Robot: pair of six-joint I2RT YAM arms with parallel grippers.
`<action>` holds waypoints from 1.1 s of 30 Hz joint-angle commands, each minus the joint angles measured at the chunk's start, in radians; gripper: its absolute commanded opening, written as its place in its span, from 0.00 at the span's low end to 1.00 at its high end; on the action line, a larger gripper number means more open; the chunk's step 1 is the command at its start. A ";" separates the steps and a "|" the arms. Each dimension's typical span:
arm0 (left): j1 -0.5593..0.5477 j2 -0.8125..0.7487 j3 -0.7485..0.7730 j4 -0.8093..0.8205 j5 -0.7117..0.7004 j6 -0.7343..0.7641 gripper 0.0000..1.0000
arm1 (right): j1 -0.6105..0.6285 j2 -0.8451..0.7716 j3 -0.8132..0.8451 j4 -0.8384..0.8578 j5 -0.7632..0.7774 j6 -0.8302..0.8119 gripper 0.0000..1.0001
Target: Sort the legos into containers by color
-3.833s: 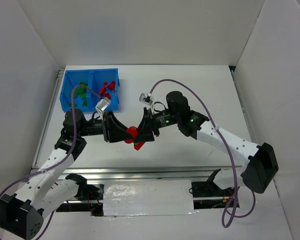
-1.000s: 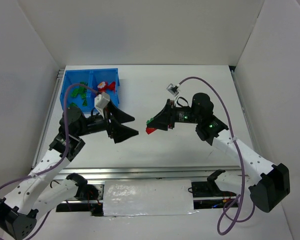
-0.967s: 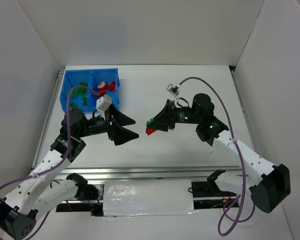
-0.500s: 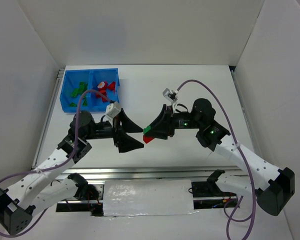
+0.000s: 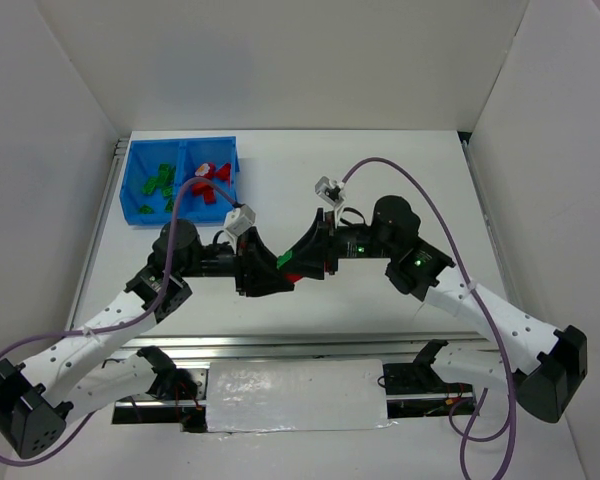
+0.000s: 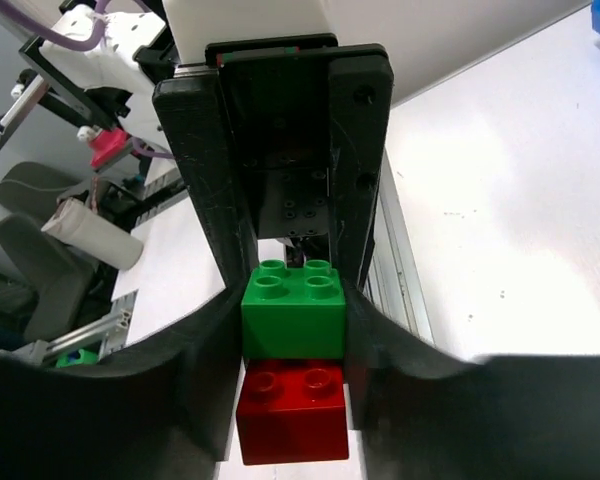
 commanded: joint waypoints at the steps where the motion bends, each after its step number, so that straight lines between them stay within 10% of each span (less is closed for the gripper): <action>1: -0.007 -0.014 0.049 0.056 -0.002 0.037 0.03 | 0.012 -0.006 0.021 0.039 0.008 0.008 0.52; 2: -0.007 -0.022 0.050 0.042 -0.014 0.040 0.00 | 0.012 -0.014 0.011 0.052 0.015 0.018 0.98; 3: -0.006 -0.028 0.049 0.035 -0.033 0.046 0.00 | 0.011 -0.038 -0.002 0.061 0.030 0.024 1.00; 26: -0.005 -0.025 0.024 -0.022 -0.120 0.108 0.00 | -0.183 -0.056 -0.198 0.224 0.204 0.131 0.79; 33: -0.004 -0.077 0.072 -0.278 -0.573 0.091 0.00 | -0.216 0.009 -0.206 0.119 0.333 0.087 0.82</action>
